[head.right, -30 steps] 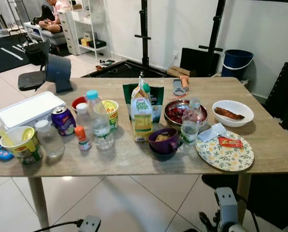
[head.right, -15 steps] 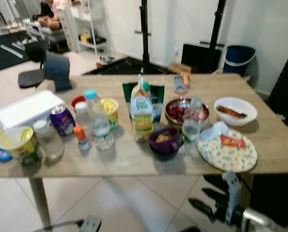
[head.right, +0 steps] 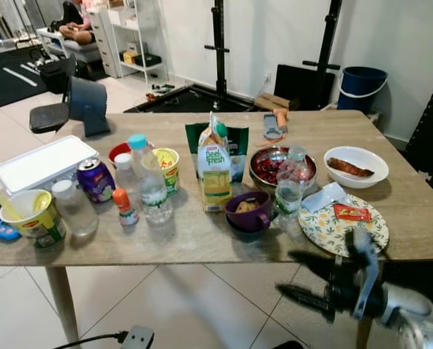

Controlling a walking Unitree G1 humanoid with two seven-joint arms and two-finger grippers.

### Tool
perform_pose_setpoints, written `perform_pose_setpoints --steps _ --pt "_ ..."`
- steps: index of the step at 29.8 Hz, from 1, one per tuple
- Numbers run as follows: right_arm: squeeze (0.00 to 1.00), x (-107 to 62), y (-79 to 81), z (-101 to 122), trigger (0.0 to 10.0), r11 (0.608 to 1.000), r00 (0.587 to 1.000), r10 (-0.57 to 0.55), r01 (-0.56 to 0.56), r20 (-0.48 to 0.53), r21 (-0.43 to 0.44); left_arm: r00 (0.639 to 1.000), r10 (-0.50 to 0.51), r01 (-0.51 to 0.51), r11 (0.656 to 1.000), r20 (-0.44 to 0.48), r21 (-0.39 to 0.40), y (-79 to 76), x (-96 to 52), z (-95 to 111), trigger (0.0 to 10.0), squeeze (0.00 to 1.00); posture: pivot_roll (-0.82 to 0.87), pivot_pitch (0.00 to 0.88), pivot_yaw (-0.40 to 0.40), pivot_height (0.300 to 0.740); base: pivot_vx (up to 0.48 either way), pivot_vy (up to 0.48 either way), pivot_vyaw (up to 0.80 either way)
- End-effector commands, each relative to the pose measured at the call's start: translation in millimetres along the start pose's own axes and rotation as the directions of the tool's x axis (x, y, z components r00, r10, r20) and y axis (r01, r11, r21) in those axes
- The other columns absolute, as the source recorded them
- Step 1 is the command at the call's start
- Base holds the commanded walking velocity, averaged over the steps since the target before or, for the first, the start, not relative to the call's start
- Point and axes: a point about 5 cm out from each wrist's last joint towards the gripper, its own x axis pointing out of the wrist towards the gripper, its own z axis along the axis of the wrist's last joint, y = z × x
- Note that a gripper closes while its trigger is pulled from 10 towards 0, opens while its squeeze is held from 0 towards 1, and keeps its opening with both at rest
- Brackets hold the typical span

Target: Restocking fridge

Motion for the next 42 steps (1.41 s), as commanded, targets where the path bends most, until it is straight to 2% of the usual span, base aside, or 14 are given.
perform_pose_setpoints --steps 1,3,4,5,11,15,16,19,26,29,33,38,42 --pt "0.00 2.2 -2.8 11.6 10.0 0.998 0.999 -0.043 0.043 0.014 -0.049 1.000 0.001 -0.001 1.000 -0.013 0.007 1.8 -0.9 -3.2 10.0 0.00 -0.13 0.000 0.028 0.740 0.000 0.000 0.00" --pt "0.00 4.1 -4.6 15.3 10.0 0.995 0.998 -0.067 0.066 -0.006 -0.077 1.000 0.002 -0.002 1.000 -0.013 0.008 2.1 -0.9 -3.1 10.0 0.00 -0.13 0.000 0.030 0.740 0.000 0.000 0.00" --pt "0.00 8.3 -4.4 16.7 10.0 0.988 0.994 -0.083 0.072 -0.073 -0.138 1.000 0.001 -0.001 1.000 -0.013 0.011 2.1 -0.9 -3.2 10.0 0.00 -0.13 0.000 0.030 0.740 0.000 0.000 0.00" --pt "0.00 11.0 -4.2 17.7 10.0 0.984 0.991 -0.094 0.077 -0.100 -0.161 1.000 0.000 0.000 1.000 -0.014 0.012 1.9 -0.9 -3.2 10.0 0.00 -0.13 0.000 0.029 0.740 0.000 0.000 0.00" --pt "0.00 16.0 -5.5 19.1 10.0 0.975 0.982 -0.126 0.096 -0.144 -0.200 1.000 -0.002 0.003 1.000 -0.015 0.015 1.4 -0.8 -3.2 10.0 0.00 -0.13 0.000 0.029 0.740 0.000 0.000 0.00" --pt "0.00 28.1 -5.8 25.2 10.0 0.964 0.972 -0.167 0.126 -0.165 -0.233 1.000 -0.005 0.006 1.000 -0.016 0.017 0.8 -0.7 -3.3 10.0 0.00 -0.13 0.000 0.029 0.740 0.000 0.000 0.00" --pt "0.00 28.1 -5.8 25.2 10.0 0.964 0.972 -0.167 0.126 -0.165 -0.233 1.000 -0.005 0.006 1.000 -0.016 0.017 0.8 -0.7 -3.3 10.0 0.00 -0.13 0.000 0.029 0.740 0.000 0.000 0.00" --pt "0.00 43.1 -5.8 26.4 10.0 0.964 0.963 -0.202 0.162 -0.180 -0.213 1.000 -0.006 0.007 1.000 -0.017 0.019 0.2 -0.6 -3.4 10.0 0.00 -0.13 0.000 0.029 0.740 0.000 0.000 0.00" --pt "0.00 55.6 -7.7 17.7 10.0 0.961 0.941 -0.249 0.212 -0.230 -0.175 1.000 -0.006 0.007 1.000 -0.020 0.022 0.3 -0.6 -3.7 10.0 0.00 -0.13 0.000 0.029 0.740 0.000 0.000 0.00" --pt "0.00 63.8 -13.1 14.5 10.0 0.947 0.917 -0.316 0.289 -0.246 -0.138 1.000 -0.006 0.007 1.000 -0.021 0.021 0.3 -0.7 -4.2 10.0 0.00 -0.13 0.000 0.028 0.740 0.000 0.000 0.00" --pt "0.00 65.4 -15.2 13.9 10.0 0.939 0.906 -0.341 0.317 -0.252 -0.132 1.000 -0.007 0.007 1.000 -0.021 0.021 0.2 -0.7 -4.3 10.0 0.00 -0.13 0.000 0.028 0.740 0.000 0.000 0.00" --pt "0.00 60.9 -25.5 8.8 10.0 0.900 0.849 -0.436 0.411 -0.299 -0.144 1.000 -0.009 0.009 1.000 -0.022 0.022 -0.8 -0.5 -4.4 10.0 0.00 -0.13 0.000 0.025 0.740 0.000 0.000 0.00" --pt "0.00 59.9 -26.0 8.2 10.0 0.895 0.838 -0.446 0.423 -0.314 -0.141 1.000 -0.009 0.010 1.000 -0.021 0.022 -1.3 -0.4 -4.3 10.0 0.00 -0.13 0.000 0.025 0.740 0.000 0.000 0.00"
